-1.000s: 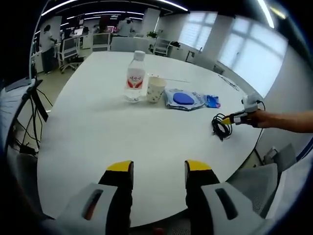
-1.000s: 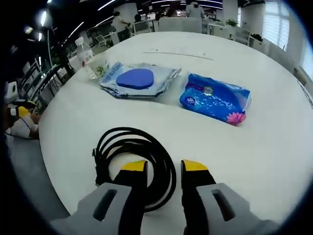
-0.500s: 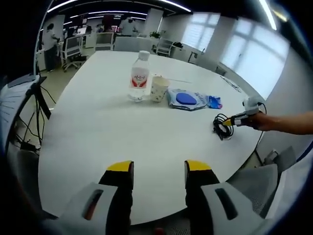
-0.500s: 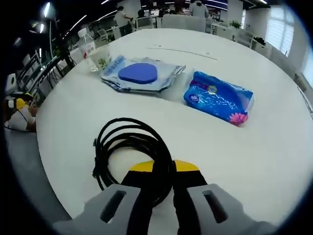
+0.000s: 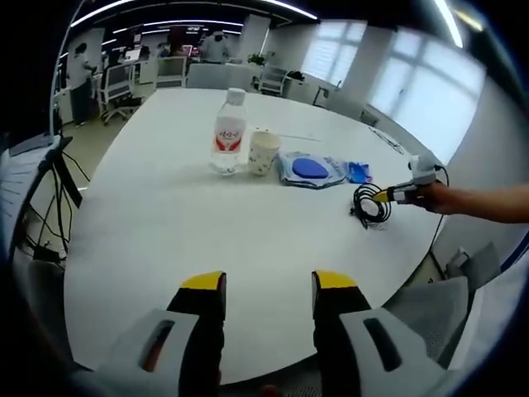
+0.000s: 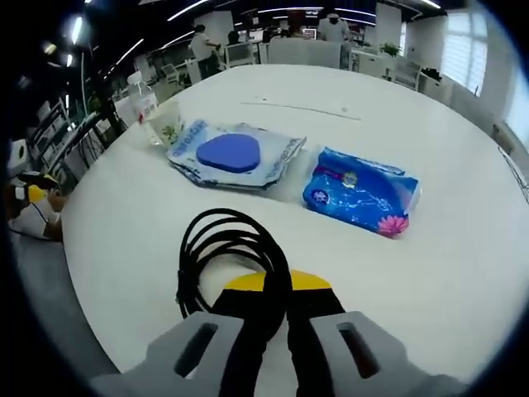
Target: Arrange the tabletop items into an orderly group along one side of the table until the central work area is clear of visible clutter.
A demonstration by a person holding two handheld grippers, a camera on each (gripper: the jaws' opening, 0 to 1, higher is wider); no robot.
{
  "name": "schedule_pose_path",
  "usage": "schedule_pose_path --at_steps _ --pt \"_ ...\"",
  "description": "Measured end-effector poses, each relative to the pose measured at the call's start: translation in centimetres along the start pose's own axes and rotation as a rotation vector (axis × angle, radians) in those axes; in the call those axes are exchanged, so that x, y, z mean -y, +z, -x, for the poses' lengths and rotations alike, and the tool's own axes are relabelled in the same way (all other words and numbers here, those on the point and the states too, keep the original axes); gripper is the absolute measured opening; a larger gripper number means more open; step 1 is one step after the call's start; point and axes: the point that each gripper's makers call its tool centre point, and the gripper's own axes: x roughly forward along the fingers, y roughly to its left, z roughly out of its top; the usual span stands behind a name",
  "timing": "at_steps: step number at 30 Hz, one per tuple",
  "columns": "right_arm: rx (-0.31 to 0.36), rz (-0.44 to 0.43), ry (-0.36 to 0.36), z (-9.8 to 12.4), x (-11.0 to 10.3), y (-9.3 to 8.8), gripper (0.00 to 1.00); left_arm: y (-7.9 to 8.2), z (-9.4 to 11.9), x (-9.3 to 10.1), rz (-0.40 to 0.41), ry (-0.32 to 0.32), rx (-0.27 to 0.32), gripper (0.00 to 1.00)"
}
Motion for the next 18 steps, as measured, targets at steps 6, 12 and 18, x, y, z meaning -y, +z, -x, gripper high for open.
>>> schedule_pose_path --at_steps 6,12,18 --pt "0.009 -0.007 -0.012 -0.9 0.4 1.1 0.05 -0.1 0.2 0.0 0.007 0.003 0.001 0.41" --pt "0.007 -0.034 -0.03 -1.3 0.9 1.6 0.05 -0.4 0.6 -0.5 0.02 0.015 0.003 0.41" --pt "0.002 -0.033 -0.039 -1.2 1.3 1.7 0.05 -0.5 1.0 -1.1 0.028 0.027 0.005 0.41"
